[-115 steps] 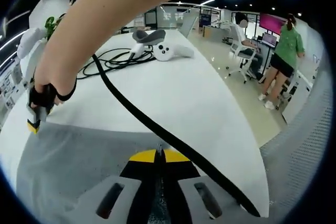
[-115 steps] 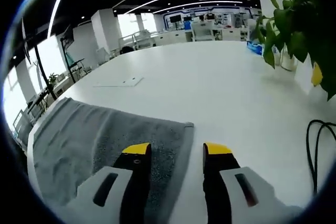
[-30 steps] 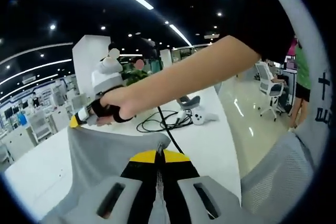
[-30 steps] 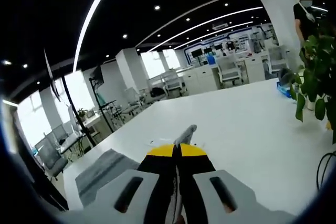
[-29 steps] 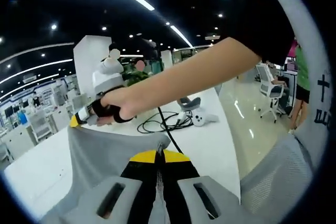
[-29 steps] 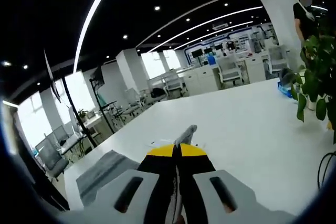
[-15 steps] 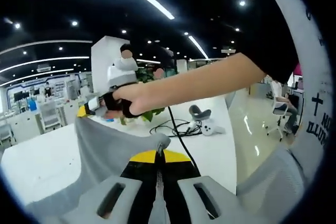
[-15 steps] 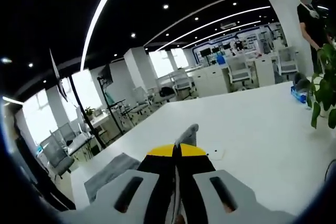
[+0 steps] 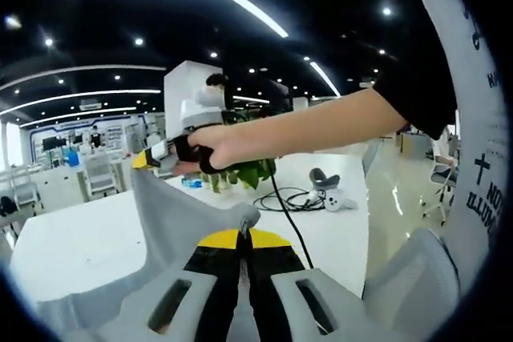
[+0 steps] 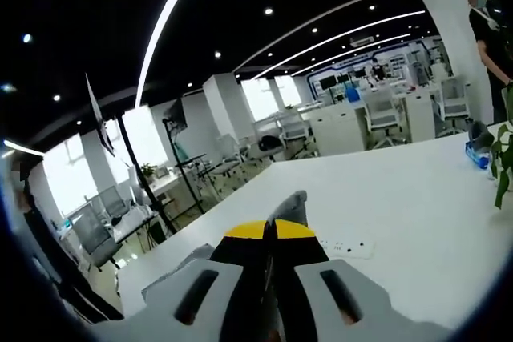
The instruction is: Fold the towel on the table until its edges align and the towel forms a compact rectangular stack.
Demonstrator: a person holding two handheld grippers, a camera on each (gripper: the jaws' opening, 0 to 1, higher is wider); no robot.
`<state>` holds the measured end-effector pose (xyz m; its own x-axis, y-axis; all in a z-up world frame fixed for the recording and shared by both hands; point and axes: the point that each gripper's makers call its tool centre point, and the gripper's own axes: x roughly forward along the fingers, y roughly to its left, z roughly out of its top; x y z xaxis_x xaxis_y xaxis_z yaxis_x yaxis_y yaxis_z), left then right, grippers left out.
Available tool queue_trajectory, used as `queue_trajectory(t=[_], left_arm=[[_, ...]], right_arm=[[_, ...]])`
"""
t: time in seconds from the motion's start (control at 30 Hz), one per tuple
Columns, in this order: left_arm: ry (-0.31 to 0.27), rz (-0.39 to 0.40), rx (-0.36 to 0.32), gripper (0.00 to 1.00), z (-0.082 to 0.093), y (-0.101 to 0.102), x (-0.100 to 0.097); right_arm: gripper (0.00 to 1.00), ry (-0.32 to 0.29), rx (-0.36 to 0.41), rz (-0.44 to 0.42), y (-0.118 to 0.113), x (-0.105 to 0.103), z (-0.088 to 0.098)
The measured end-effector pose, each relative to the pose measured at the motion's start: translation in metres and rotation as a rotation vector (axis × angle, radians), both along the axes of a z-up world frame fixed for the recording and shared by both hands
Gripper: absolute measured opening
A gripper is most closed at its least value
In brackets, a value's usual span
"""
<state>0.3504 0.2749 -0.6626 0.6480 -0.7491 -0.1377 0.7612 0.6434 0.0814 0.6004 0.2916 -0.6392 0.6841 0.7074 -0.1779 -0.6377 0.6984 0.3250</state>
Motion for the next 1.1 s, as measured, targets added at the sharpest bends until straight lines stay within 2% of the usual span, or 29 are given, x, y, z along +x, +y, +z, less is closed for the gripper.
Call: queue_trajectory(t=[0.23,0.57,0.73,1.1], left_arm=[[-0.012,0.060,-0.024,0.02,0.013,0.039,-0.001],[-0.023,0.148,-0.031,0.02,0.021,0.096,-0.006],[-0.023,0.175,-0.027,0.02,0.021,0.118,-0.011],[-0.006,0.226,-0.028,0.02,0.012,0.157,-0.019]], right_arm=[[0.00,-0.002,0.020,0.036,0.036,-0.004,0.017],[0.00,-0.002,0.028,0.090,0.093,-0.012,0.028],[0.00,-0.015,0.022,0.128,0.124,-0.019,0.034],[0.00,-0.012,0.009,0.163,0.161,-0.026,0.030]])
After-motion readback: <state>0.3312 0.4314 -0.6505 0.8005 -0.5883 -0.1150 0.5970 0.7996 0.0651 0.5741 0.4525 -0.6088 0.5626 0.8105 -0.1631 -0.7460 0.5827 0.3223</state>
